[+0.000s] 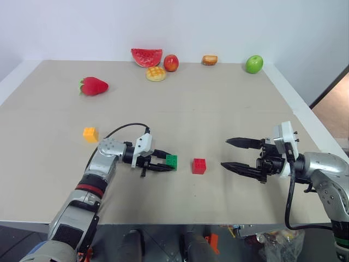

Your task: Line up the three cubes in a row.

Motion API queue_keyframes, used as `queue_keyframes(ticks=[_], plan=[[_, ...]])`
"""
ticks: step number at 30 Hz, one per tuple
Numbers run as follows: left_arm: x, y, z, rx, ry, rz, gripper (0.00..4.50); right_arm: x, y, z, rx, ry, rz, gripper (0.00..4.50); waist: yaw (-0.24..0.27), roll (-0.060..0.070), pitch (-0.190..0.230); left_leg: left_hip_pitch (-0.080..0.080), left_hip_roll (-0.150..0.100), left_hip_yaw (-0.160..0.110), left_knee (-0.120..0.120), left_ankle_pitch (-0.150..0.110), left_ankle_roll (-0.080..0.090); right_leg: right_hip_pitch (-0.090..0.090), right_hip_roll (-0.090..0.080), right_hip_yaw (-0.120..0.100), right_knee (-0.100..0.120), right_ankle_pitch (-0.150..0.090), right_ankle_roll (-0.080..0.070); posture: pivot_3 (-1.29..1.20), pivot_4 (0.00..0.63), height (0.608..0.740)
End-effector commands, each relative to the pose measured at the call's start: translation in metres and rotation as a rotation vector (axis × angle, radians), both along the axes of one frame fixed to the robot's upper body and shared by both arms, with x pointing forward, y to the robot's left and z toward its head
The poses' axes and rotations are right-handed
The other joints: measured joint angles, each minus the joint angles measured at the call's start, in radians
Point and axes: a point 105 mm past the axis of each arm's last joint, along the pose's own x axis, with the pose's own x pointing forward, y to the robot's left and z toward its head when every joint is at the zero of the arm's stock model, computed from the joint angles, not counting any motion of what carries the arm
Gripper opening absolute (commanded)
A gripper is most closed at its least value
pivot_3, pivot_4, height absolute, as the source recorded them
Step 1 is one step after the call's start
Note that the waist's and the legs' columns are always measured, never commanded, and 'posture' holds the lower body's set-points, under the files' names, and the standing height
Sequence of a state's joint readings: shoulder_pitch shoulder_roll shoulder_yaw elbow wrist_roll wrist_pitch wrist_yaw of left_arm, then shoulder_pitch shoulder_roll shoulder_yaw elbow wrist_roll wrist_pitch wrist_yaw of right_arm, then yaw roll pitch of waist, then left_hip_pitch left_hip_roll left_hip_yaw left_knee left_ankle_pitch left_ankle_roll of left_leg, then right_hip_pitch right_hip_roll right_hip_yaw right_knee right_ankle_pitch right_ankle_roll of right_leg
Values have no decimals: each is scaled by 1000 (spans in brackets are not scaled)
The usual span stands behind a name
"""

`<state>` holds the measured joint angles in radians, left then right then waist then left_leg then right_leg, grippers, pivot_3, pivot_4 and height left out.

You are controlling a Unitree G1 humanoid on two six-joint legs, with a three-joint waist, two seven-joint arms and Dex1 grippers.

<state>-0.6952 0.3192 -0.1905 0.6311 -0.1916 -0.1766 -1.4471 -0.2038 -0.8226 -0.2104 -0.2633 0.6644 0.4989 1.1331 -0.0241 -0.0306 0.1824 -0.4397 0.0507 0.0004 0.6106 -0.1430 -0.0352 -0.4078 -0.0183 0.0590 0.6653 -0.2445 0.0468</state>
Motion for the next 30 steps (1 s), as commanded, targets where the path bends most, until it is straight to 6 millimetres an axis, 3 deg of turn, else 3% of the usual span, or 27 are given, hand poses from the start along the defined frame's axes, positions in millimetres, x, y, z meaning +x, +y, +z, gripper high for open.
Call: queue_keyframes(ticks=[1, 30], plan=[[0, -1, -1, 3, -5, 12, 1311, 0, 5, 11, 11, -53, 23, 4237, 0, 0, 0, 0, 0, 0, 0, 0, 0, 0, 0, 0, 0, 0, 0, 0, 150, 740], [-6, -4, -7, 7, 29, 30, 1311, 7, 9, 9, 8, -61, 32, 4237, 0, 0, 0, 0, 0, 0, 1, 0, 0, 0, 0, 0, 0, 0, 0, 0, 150, 740]])
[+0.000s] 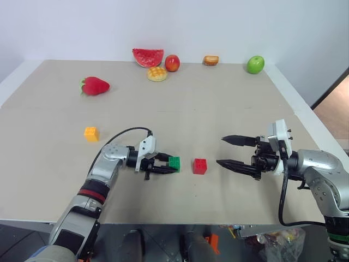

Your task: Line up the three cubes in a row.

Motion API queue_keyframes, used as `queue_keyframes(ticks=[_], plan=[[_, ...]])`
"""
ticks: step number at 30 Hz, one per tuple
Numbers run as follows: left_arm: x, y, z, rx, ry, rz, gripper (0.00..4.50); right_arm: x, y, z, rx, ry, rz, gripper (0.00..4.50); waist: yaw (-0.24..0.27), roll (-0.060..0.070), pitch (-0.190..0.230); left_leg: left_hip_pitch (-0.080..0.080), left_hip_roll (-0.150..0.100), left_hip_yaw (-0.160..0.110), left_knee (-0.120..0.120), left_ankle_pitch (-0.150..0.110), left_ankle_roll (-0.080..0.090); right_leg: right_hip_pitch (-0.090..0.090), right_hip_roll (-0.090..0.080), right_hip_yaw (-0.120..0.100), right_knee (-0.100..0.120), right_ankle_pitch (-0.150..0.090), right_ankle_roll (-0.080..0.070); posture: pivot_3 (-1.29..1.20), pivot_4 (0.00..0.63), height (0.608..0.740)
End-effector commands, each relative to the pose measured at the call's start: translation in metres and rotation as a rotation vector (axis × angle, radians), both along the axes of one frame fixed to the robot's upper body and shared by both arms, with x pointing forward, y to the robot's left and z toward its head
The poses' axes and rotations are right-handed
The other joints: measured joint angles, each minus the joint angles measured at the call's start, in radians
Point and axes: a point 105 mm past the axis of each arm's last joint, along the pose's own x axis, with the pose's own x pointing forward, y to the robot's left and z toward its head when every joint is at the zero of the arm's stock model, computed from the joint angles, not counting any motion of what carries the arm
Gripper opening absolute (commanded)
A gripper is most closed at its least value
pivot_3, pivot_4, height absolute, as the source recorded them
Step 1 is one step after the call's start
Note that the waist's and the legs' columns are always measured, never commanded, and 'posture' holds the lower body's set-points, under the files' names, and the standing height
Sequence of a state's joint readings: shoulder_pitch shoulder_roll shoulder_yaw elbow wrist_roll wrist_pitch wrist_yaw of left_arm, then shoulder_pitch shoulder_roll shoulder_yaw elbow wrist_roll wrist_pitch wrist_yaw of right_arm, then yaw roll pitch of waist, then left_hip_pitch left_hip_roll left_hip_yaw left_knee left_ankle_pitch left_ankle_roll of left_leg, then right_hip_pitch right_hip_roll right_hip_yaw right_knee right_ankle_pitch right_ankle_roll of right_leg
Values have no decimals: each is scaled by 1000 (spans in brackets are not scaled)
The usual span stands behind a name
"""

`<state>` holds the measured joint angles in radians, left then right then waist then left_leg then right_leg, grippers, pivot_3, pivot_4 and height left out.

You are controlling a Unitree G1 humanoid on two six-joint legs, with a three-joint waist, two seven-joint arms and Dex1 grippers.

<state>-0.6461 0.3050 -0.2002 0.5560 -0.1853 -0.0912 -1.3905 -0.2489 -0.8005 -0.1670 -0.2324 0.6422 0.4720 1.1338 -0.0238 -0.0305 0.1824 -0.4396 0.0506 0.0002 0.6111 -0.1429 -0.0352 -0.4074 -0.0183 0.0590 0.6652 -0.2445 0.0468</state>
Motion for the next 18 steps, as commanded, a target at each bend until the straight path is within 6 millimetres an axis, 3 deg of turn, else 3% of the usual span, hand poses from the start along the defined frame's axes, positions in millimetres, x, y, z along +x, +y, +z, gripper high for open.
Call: queue_keyframes(ticks=[1, 4, 5, 10, 14, 18], plan=[[-1, 3, -1, 18, -26, -3, 1311, 0, 1, 9, 5, -43, 12, 4237, 0, 0, 0, 0, 0, 0, 0, 0, 0, 0, 0, 0, 0, 0, 0, 0, 150, 740], [2, 4, -3, 18, -11, 20, 1311, 1, 1, 9, 5, -43, 11, 4237, 0, 0, 0, 0, 0, 0, 0, 0, 0, 0, 0, 0, 0, 0, 0, 0, 150, 740], [3, 5, -4, 18, 0, 25, 2373, 1, 1, 9, 6, -44, 11, 4237, 0, 0, 0, 0, 0, 0, 0, 0, 0, 0, 0, 0, 0, 0, 0, 0, 150, 740], [8, 4, -3, 19, -52, 55, 4039, 2, 2, 10, 9, -46, 11, 4237, 0, 0, 0, 0, 0, 0, 0, 0, 0, 0, 0, 0, 0, 0, 0, 0, 150, 740], [10, 12, 1, 5, -43, 95, 4039, 1, 3, 10, 15, -46, 16, 4237, 0, 0, 0, 0, 0, 0, 0, 0, 1, 0, 0, 0, 0, 1, 0, 0, 150, 740], [11, 39, 3, 27, -57, 164, 4039, 1, 4, 13, 21, -51, 23, 4237, -14, 0, 0, 1, 1, 0, 0, 1, 1, 0, 0, 0, 0, 2, -1, 0, 150, 740]])
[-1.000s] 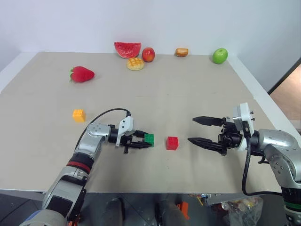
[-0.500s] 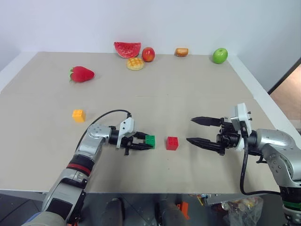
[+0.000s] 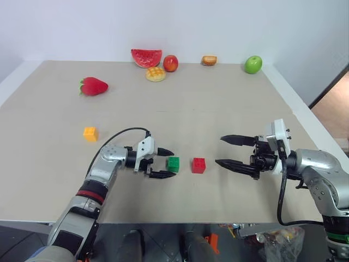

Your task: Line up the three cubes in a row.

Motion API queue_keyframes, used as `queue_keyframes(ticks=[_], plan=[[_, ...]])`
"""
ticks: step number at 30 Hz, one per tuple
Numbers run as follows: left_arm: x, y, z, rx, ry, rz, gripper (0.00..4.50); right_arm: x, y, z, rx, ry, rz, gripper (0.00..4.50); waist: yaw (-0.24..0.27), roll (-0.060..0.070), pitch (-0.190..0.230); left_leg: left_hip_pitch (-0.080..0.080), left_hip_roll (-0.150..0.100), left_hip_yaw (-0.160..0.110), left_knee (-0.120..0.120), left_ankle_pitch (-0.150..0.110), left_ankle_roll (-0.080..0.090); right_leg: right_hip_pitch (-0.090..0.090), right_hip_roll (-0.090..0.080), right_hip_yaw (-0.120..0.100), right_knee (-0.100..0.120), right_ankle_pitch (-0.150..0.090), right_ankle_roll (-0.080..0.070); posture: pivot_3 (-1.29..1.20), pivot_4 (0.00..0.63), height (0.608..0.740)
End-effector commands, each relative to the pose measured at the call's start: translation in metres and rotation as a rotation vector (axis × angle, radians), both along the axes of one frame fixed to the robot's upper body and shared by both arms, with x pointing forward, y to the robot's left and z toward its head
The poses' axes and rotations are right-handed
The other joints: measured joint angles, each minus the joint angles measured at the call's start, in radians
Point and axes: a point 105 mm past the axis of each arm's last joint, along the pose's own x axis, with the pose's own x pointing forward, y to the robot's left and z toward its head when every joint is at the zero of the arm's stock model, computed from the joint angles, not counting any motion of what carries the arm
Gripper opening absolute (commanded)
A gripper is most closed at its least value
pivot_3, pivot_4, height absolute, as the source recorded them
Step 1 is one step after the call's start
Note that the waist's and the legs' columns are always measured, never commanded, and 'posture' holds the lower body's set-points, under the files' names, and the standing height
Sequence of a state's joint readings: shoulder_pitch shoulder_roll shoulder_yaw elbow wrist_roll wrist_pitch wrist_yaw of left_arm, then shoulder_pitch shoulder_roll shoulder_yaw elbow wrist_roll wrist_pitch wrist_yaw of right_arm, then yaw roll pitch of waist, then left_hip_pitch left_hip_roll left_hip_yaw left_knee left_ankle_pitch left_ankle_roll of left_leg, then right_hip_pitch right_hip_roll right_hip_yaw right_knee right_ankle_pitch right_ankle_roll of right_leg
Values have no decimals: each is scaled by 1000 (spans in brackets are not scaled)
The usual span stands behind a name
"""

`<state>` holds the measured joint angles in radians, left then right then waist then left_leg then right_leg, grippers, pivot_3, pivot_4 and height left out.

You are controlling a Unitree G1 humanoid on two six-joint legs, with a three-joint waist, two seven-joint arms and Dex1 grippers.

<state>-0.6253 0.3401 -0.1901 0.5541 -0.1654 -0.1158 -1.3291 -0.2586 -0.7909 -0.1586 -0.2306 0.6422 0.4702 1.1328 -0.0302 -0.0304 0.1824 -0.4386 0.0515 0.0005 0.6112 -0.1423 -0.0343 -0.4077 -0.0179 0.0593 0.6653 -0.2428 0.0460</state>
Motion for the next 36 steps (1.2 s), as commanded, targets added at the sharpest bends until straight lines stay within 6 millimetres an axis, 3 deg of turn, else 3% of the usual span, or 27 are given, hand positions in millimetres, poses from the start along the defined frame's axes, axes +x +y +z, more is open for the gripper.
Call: queue_keyframes(ticks=[1, 7, 9, 13, 15, 20, 25, 30, 36], plan=[[4, 36, 7, 13, -33, 104, 4039, 0, 2, 14, 15, -49, 16, 4237, -9, 0, 0, 0, 1, 0, -1, 0, 0, 0, 1, 0, 0, 0, -1, 0, 150, 740], [0, 105, 10, 79, -47, 300, 4039, -1, 3, 18, 13, -60, 37, 4237, -19, 0, 0, 2, 5, 0, -4, 0, 0, -1, 5, 0, 1, 0, -3, 0, 150, 740], [-10, 118, 18, 47, -24, 349, 4039, 7, 5, 19, 8, -76, 16, 4237, -21, 0, 0, 2, 8, 0, -5, 0, 0, -1, 7, 0, 0, -1, -6, 0, 150, 740], [-23, 124, 42, -123, 59, 567, 4039, 40, 18, 34, 44, -202, -90, 4237, -27, 0, 0, 3, 12, 2, -6, 0, -1, -3, 9, 0, 1, 0, -10, 0, 150, 740], [-20, 131, 45, -170, 51, 736, 4039, 45, 26, 36, 73, -201, -78, 4237, -15, 0, 0, 3, 12, 1, -6, 0, -1, -3, 9, -1, 1, 0, -10, 0, 150, 740], [-36, 143, 31, -205, 106, 1023, 4039, 43, 43, 24, 85, -169, 2, 4237, -10, 0, 0, 2, 12, 3, -6, -1, -2, -2, 8, 0, 0, -2, -7, 0, 150, 740], [-39, 165, 23, -235, 105, 1357, 4039, 39, 53, 20, 99, -122, 97, 4237, -7, 0, 0, 2, 11, 3, -6, -1, -3, -2, 7, -1, 0, -2, -5, 0, 150, 740], [-37, 178, 21, -220, 69, 1519, 4039, 26, 66, 15, 76, -82, 223, 4237, -8, 0, 0, 3, 11, 2, -6, -1, -3, -1, 9, -1, 0, -1, -8, 0, 150, 740], [-28, 188, 21, -188, 32, 1575, 4039, 28, 72, 15, 83, -91, 232, 4237, -9, 0, 0, 3, 11, 2, -5, -1, -3, -1, 9, -1, 0, -1, -9, 0, 150, 740]])
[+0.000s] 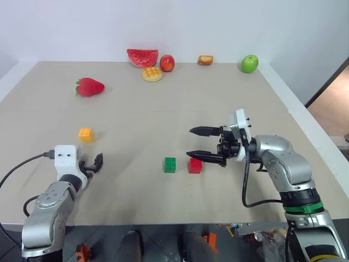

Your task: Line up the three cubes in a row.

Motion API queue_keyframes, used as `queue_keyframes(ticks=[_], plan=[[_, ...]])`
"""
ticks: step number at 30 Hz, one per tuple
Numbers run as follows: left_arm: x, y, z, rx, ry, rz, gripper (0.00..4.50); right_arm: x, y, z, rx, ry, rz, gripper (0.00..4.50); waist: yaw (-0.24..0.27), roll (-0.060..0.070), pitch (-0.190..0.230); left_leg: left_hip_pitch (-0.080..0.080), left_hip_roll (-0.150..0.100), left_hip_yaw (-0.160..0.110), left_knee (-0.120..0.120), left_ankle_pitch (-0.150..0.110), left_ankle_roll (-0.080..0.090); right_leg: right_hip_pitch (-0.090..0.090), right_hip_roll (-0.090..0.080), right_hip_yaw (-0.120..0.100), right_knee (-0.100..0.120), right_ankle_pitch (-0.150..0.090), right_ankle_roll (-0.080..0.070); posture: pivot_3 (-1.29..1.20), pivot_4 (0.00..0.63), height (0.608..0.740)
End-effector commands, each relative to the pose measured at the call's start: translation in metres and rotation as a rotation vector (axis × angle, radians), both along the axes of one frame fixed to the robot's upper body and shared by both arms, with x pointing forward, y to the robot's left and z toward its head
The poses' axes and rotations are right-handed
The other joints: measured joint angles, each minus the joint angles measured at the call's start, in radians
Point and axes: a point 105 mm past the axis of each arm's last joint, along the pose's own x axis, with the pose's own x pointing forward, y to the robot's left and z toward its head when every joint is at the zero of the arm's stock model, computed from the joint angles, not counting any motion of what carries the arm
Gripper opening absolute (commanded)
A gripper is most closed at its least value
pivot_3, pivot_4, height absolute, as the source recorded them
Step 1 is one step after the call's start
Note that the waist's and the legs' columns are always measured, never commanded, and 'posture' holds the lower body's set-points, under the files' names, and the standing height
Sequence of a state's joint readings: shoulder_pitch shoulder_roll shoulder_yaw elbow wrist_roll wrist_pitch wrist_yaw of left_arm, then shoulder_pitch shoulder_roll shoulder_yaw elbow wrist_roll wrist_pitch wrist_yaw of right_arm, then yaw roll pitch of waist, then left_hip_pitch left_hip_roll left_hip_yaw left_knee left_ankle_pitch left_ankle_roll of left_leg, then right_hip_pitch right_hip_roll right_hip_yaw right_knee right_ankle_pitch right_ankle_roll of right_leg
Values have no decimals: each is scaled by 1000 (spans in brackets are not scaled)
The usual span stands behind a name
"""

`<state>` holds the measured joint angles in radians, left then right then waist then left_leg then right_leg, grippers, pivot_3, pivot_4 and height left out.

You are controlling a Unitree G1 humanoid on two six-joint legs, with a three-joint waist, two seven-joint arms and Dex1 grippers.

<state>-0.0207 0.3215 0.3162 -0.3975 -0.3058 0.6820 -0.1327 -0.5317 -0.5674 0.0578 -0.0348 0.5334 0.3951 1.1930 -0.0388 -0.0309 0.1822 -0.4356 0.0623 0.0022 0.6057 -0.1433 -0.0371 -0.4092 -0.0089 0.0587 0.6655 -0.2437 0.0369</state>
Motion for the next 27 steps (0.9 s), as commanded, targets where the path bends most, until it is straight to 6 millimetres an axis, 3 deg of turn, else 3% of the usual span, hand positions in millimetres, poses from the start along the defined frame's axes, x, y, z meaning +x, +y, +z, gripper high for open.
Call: queue_keyframes(ticks=[1, 9, 19, 22, 27], plan=[[6, 9, 11, 46, -41, 33, 4039, -1, 4, 13, 15, -58, 16, 4237, 0, 0, 0, 0, 0, 0, 0, 0, 0, 0, 0, 0, 0, 0, 0, 0, 150, 740], [34, 20, 17, 83, -57, 27, 4039, -4, -3, 11, 17, -57, -22, 4237, 4, 0, 0, -1, 0, -1, 0, 0, 0, -1, 0, -1, 0, 0, 0, 0, 150, 740], [57, 10, 13, 65, -42, -39, 4039, -7, -7, 10, 20, -61, -51, 4237, 8, 0, 0, -1, 0, 0, -1, 0, 0, -1, 1, 0, 0, 2, 5, 0, 150, 740], [58, 11, 13, 67, -49, -32, 3362, -7, -8, 9, 19, -60, -65, 4237, 8, 0, 0, -1, 0, 0, -1, 0, 0, -1, 1, 0, 0, 2, 5, 0, 150, 740], [61, 14, 14, 72, -62, -9, 1540, -6, -10, 7, 15, -55, -75, 4237, 8, 0, 0, -1, 0, 0, -1, 0, 0, -1, 1, 0, 0, 2, 5, 0, 150, 740]])
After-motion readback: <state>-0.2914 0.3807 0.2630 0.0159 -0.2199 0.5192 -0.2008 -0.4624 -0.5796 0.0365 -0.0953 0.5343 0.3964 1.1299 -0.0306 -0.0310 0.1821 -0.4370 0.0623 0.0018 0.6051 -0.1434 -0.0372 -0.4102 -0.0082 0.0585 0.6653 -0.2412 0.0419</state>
